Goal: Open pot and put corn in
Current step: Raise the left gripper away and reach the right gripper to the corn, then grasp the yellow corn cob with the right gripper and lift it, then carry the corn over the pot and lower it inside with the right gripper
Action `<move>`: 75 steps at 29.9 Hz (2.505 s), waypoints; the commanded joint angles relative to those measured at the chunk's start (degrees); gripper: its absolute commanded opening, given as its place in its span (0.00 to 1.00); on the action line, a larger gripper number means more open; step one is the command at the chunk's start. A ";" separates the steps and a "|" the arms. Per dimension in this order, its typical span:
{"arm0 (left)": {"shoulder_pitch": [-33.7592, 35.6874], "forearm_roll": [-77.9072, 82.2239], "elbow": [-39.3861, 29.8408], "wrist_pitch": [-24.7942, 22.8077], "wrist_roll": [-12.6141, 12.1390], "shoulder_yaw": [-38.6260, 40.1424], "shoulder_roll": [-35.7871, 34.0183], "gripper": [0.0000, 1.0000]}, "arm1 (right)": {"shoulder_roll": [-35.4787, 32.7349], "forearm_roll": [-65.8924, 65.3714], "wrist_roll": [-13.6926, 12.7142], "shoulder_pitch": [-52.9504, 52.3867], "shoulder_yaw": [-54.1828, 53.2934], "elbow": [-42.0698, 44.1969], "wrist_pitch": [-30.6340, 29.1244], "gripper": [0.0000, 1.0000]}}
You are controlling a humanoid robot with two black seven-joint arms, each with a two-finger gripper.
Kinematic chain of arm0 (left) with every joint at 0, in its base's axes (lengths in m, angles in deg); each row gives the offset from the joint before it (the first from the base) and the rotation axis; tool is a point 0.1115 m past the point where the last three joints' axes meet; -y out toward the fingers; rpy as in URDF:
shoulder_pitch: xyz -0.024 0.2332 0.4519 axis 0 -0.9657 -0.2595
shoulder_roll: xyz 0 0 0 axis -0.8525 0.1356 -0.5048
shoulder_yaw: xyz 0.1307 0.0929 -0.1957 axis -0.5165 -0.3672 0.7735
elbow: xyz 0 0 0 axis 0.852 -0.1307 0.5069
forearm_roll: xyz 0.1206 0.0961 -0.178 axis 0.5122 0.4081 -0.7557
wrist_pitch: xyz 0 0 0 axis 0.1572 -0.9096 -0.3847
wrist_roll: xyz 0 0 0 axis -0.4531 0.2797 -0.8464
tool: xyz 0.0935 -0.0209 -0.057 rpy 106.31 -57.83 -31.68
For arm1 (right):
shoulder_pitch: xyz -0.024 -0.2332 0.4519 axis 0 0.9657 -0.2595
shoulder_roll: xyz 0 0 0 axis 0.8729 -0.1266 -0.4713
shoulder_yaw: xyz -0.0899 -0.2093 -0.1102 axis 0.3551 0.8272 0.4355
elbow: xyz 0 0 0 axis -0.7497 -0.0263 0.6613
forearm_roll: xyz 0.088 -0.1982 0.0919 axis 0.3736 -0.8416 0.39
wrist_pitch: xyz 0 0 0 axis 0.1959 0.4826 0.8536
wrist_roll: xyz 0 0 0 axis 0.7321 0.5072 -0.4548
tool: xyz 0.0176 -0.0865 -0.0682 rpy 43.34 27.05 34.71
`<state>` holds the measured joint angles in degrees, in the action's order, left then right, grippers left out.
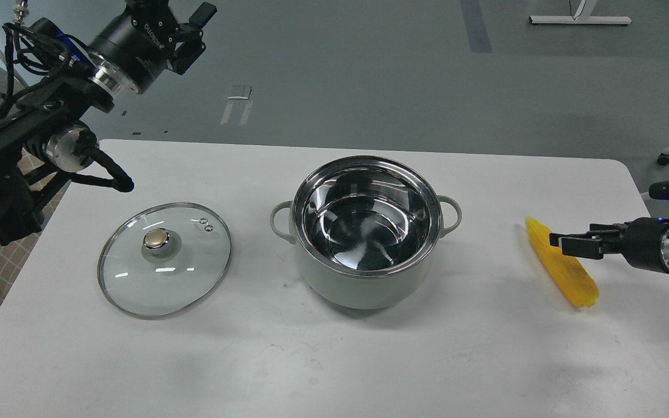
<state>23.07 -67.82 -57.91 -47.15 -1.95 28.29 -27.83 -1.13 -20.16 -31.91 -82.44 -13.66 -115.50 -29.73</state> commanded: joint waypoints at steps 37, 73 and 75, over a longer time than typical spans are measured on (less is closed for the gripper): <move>-0.18 -0.06 -0.12 -0.03 0.00 0.14 0.29 0.93 | 1.55 -3.29 0.00 -0.28 -0.20 0.44 2.60 0.04; 0.00 -0.06 -0.12 0.06 0.00 0.32 2.49 0.93 | 25.62 4.80 0.00 -35.46 21.51 -10.30 -2.24 0.07; 0.00 -0.06 -0.12 0.06 0.00 0.23 2.49 0.93 | 26.06 4.80 0.00 -35.19 21.51 -9.42 -2.15 0.07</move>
<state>23.07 -67.88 -58.03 -47.10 -1.95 28.59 -25.36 23.82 -15.35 -31.91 -118.48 7.73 -126.01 -32.08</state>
